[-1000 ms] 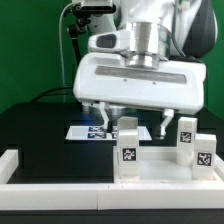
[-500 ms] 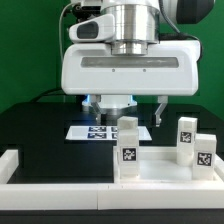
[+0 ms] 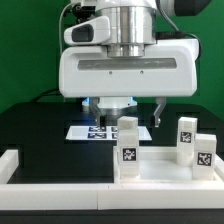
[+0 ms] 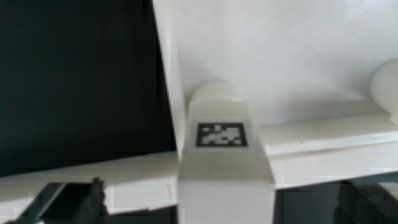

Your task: Assemble square table

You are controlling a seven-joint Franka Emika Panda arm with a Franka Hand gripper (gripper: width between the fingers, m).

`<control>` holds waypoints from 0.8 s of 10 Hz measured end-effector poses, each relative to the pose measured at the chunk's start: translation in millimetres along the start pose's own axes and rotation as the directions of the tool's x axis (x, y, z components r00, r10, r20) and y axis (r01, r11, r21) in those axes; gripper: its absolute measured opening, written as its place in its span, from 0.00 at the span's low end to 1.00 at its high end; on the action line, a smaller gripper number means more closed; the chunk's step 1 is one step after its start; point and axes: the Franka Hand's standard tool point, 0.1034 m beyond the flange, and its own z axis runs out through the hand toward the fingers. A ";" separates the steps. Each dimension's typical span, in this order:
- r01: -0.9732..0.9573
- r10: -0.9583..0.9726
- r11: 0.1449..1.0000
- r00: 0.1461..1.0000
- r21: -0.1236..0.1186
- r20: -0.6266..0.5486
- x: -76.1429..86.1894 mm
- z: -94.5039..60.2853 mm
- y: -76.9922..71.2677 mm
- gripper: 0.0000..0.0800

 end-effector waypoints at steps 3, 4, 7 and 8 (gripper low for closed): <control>-0.006 0.006 1.000 1.000 -0.004 0.019 -2.2 11.7 -5.1 0.81; -0.006 0.006 1.000 1.000 -0.004 0.017 -2.1 11.7 -4.9 0.81; -0.006 0.006 1.000 1.000 -0.004 0.017 -2.1 11.8 -4.8 0.50; -0.006 0.006 1.000 1.000 -0.004 0.017 -2.1 11.8 -4.8 0.36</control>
Offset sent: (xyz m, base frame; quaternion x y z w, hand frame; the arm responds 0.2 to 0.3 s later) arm 0.0000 0.0000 0.0000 0.0000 0.0000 0.0000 1.0000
